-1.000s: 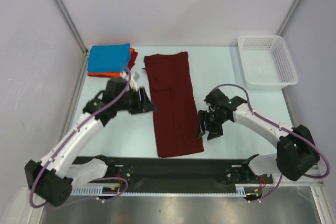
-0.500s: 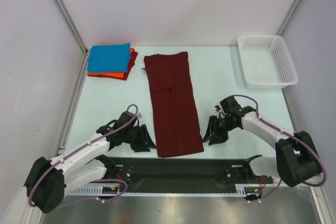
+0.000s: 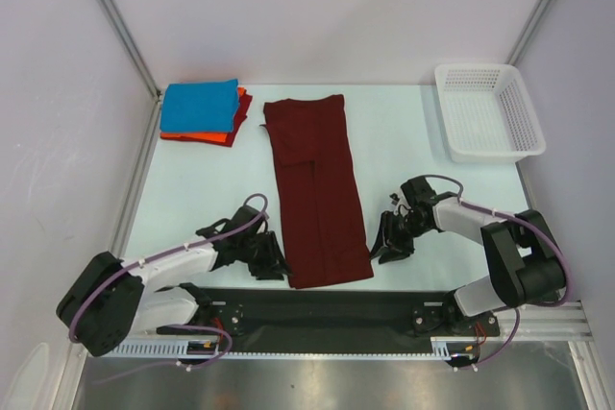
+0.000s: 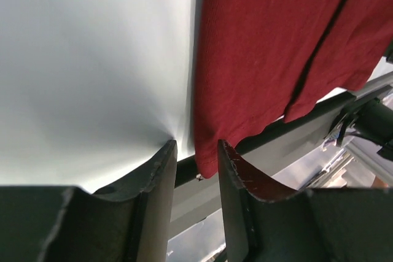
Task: Fold and stack the t-shirts
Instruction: Fold the tshirt
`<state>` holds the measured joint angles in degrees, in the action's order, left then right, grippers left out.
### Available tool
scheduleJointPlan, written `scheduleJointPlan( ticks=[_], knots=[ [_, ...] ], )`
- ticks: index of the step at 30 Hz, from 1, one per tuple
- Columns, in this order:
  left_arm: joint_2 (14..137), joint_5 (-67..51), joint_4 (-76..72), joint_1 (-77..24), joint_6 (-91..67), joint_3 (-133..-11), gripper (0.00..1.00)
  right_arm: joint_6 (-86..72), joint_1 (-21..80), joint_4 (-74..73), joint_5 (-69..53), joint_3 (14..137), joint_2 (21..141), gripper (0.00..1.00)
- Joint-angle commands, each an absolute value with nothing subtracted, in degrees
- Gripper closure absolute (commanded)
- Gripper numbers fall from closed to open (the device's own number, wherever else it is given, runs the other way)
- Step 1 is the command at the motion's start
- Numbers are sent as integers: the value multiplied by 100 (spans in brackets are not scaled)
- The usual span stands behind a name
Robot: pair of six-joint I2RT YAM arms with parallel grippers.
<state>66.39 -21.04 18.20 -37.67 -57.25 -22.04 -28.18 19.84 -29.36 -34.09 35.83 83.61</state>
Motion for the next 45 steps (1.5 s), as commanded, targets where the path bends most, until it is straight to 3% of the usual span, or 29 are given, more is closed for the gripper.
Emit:
scheduleJointPlan(
  ticks=[1,16,21,23,25,32,39,45],
  knots=[
    [6644,-1837,1539,-3832,-5924,-2189,62,-2689,1934,-2699,-3559,3551,8420,59],
    [7347,-2083,1028,-4008,-5986,-2118,71,-2821,2206,-2276,-3700,3392,8868,64],
    [7339,-1995,1098,-4008,-5941,-2127,91,-2935,2232,-2206,-3744,3392,8842,76],
    [7278,-1916,1265,-4008,-5880,-2153,100,-2970,2259,-2372,-3718,3488,8737,89],
    [7111,-1750,1676,-4008,-5775,-2346,100,-2979,2268,-2522,-3639,3594,8579,100],
    [6723,-853,3128,-3938,-4897,-3646,100,-2980,2171,-3286,-3612,4762,8340,100],
    [7856,-1001,3313,-3613,-4123,-5209,100,-2839,2057,-3454,-3744,6291,9359,100],
    [8848,-1292,3454,-2620,-3622,-6229,100,-2681,1846,-3735,-3779,7706,10537,100]
  ],
)
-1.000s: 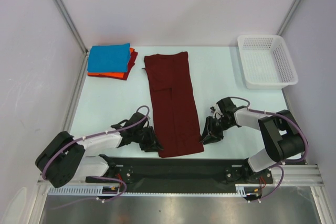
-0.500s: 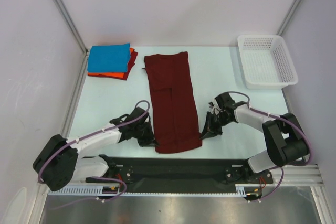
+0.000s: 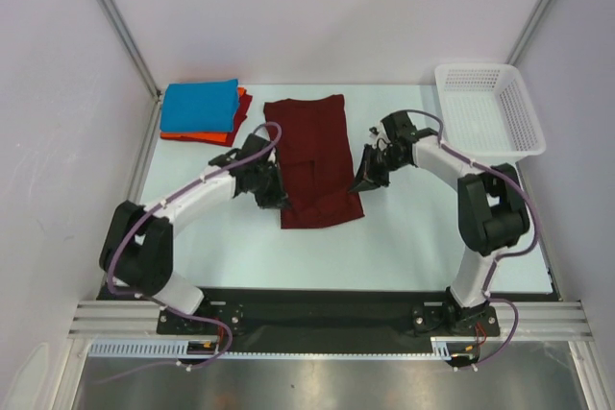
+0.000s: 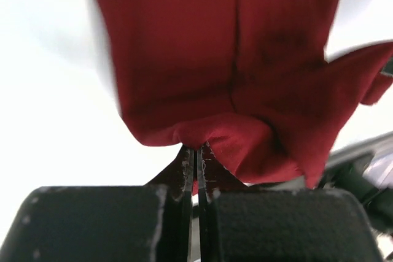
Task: Fold and stack the t-shirts
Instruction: Fold the tshirt
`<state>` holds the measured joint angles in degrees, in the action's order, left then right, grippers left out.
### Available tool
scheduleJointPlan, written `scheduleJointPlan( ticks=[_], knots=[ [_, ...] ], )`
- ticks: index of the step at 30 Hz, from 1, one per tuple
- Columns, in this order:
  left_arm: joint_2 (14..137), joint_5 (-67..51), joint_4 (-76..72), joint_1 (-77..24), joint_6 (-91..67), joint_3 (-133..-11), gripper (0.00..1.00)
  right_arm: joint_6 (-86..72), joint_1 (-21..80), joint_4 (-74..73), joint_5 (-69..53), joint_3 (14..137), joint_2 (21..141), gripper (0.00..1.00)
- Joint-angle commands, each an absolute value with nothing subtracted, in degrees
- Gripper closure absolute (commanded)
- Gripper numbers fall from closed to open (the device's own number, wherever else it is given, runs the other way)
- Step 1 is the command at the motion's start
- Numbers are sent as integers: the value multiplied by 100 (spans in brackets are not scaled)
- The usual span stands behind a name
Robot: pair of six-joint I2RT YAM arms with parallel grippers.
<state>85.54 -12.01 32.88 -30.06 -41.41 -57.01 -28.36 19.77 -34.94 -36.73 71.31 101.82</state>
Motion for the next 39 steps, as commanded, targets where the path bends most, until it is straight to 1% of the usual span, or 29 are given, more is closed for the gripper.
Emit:
scheduleJointPlan(
  ticks=[1,3,5,6,9,17,36,39],
  knots=[
    [8981,-1370,3419,-2419,-3569,-6345,100,-2628,1811,-3770,-3771,7899,10695,100],
    [9497,-1616,3419,-2260,-3385,-6756,100,-2523,1793,-3893,-3797,8416,11152,100],
    [9859,-1740,3603,-2188,-3200,-7091,100,-2514,1758,-3963,-3823,8682,11590,100],
    [10009,-1792,3664,-2180,-3173,-7319,100,-2496,1732,-4025,-3867,8953,11732,100],
    [10519,-1908,3674,-2145,-3173,-7592,100,-2478,1688,-4052,-3884,9271,12083,100],
    [10828,-1785,3691,-1986,-3164,-7936,100,-2470,1521,-4218,-3981,9939,12647,100],
    [11074,-1653,3489,-1661,-3085,-7822,100,-2443,1380,-4377,-4025,10529,13218,100],
    [10978,-1704,3280,-1574,-3146,-7604,100,-2443,1380,-4438,-4017,10705,13350,100]
  ],
)
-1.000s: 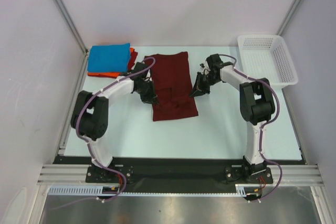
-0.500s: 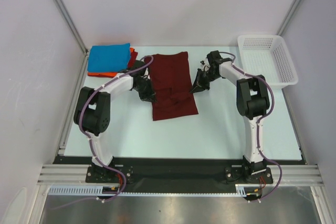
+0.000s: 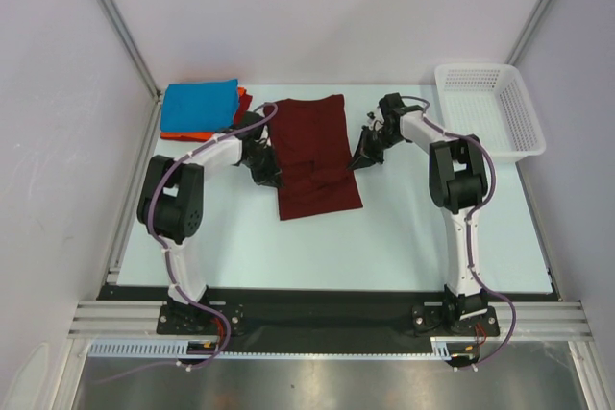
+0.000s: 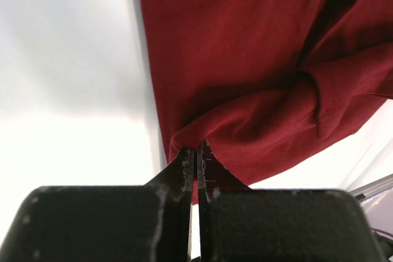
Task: Fold and stack the t-shirts
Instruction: Fold the tshirt
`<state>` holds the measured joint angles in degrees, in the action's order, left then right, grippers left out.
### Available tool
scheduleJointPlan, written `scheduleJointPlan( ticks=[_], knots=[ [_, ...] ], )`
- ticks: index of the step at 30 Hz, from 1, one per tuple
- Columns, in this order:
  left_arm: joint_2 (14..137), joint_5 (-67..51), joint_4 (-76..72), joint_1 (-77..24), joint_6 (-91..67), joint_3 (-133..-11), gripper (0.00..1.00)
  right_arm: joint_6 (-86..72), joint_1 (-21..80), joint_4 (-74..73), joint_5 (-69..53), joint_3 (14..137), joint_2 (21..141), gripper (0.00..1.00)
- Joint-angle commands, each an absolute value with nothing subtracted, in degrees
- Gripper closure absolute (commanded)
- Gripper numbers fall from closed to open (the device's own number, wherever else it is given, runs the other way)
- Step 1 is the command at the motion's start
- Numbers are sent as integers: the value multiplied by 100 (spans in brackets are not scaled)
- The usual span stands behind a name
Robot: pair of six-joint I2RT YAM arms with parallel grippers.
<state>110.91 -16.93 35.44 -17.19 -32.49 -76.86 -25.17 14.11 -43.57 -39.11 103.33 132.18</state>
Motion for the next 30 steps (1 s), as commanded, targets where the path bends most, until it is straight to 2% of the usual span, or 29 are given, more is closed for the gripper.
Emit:
scheduleJointPlan(
  ticks=[1,9,11,12,14,16,17,18,20,22,25,28,29,30],
  knots=[
    [11004,-1714,3270,-1547,-3155,-7594,100,-2452,1371,-4438,-4025,10766,13377,100],
    [11302,-1661,3340,-1486,-3085,-7945,98,-2496,1371,-4526,-3982,11118,13684,99],
    [11303,-1722,3331,-1450,-3067,-7963,91,-2487,1371,-4588,-3999,11188,13754,95],
    [11285,-1775,3296,-1433,-3067,-7980,82,-2470,1371,-4666,-3973,11267,13746,84],
    [11215,-1837,3252,-1424,-3032,-8024,72,-2435,1362,-4702,-3946,11303,13668,66],
    [10970,-1872,3208,-1397,-3006,-8042,58,-2426,1345,-4711,-3946,11303,13571,57],
    [10821,-1811,3182,-1397,-2988,-8051,53,-2400,1345,-4763,-3833,11303,13501,48],
    [10506,-1645,3243,-1397,-2962,-8016,45,-2304,1362,-4972,-3649,11277,13317,46],
    [10092,-1538,3383,-1397,-2953,-7780,45,-2084,1458,-5298,-3239,11198,13079,41],
    [9705,-1477,3419,-1450,-2988,-7516,46,-1786,1608,-5553,-2692,10814,12544,40],
    [9159,-1459,3410,-1669,-3111,-7006,54,-1522,1924,-5791,-1655,10530,12086,39],
    [8877,-1397,3173,-1933,-3312,-6505,64,-1328,2258,-5818,-661,10319,11927,48],
    [8903,-1424,3086,-1986,-3366,-6426,69,-1284,2320,-5818,-563,10336,11953,57],
    [9051,-1459,3068,-2091,-3418,-6364,75,-1292,2416,-5818,-580,10388,12014,62]
  ],
)
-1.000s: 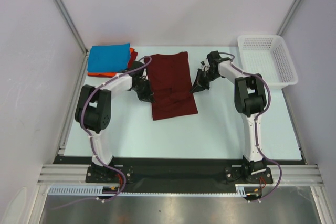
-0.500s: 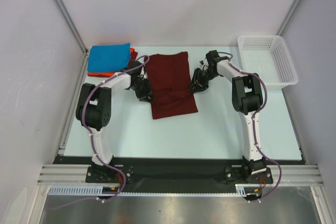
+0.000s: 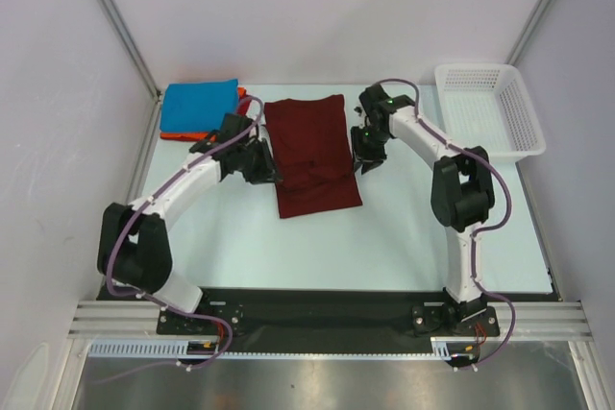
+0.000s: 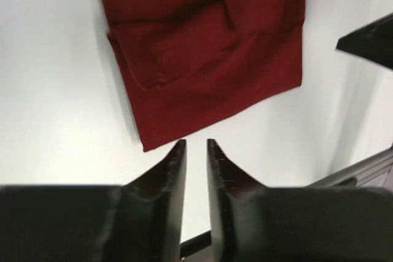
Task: Fold and stack the t-shirts
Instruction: Fold the tshirt
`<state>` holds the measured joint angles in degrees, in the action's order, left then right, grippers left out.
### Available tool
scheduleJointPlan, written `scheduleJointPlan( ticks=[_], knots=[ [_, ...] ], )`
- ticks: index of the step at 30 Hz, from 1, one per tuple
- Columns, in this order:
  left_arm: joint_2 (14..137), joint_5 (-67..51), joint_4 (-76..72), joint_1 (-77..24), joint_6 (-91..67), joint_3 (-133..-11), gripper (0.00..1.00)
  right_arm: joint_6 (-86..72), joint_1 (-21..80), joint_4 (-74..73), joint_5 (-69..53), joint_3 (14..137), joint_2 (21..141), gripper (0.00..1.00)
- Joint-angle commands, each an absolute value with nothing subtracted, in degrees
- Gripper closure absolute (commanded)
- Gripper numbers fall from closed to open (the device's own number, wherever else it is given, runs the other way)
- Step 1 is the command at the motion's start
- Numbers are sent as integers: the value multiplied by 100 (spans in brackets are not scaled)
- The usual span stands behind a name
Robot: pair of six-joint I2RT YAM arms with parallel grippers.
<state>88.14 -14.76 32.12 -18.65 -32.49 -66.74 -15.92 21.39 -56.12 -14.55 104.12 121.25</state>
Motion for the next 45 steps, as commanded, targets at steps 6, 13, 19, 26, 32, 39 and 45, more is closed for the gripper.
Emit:
scheduleJointPlan(
  ticks=[6,13,19,26,32,39,45],
  knots=[
    [10106,-1609,3032,-2206,-3349,-6784,91,-1652,2856,-5723,-545,11082,12568,84],
    [10739,-1249,3260,-2171,-3094,-7610,86,-1793,2988,-5546,-396,11443,13131,83],
    [11118,-1169,3454,-2048,-2883,-8077,84,-1819,2971,-5406,-246,11777,13377,83],
    [11724,-1090,3533,-1820,-2690,-8848,82,-1898,2892,-5221,-220,12514,13965,75],
    [11875,-888,3621,-1521,-2514,-9825,78,-1925,2751,-5677,-70,14474,14616,62],
    [10979,-1081,3744,-1521,-2627,-9555,65,-1776,2611,-5711,-193,13536,13590,49],
    [9724,-2073,3280,-1538,-2750,-7474,59,-1688,2417,-5610,-983,11465,12483,37]
  ],
)
